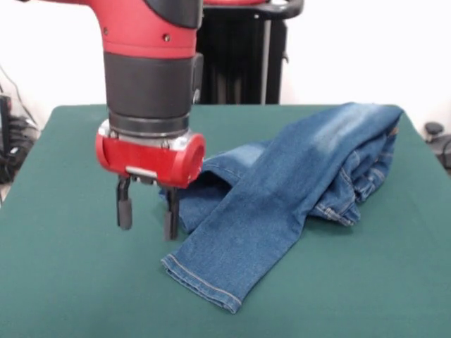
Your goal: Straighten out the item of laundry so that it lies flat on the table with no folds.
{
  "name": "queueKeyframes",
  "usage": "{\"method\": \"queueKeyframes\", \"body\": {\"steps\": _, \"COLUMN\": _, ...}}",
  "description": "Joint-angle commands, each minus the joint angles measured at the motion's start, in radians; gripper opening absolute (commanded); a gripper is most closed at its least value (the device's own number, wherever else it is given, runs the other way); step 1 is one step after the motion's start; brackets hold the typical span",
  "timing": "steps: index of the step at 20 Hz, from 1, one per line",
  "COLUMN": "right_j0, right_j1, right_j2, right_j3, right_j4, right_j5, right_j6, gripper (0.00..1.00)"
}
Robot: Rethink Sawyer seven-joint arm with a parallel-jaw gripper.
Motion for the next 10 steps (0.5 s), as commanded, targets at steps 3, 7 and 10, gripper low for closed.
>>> {"method": "queueKeyframes", "body": {"steps": 3, "right_j0": 0.094, "right_j1": 0.107, "right_j2": 0.063, "right_j3": -0.121, "right_j4": 0.021, "right_j5": 0.257, "right_j6": 0.027, "gripper": 1.00}}
{"method": "queueKeyframes", "body": {"steps": 7, "right_j0": 0.122, "right_j1": 0.076, "right_j2": 0.042, "right_j3": -0.123, "right_j4": 0.030, "right_j5": 0.348, "right_j6": 0.054, "gripper": 1.00}}
{"method": "queueKeyframes", "body": {"steps": 10, "right_j0": 0.089, "right_j1": 0.017, "right_j2": 0.052, "right_j3": -0.068, "right_j4": 0.035, "right_j5": 0.331, "right_j6": 0.028, "gripper": 1.00}}
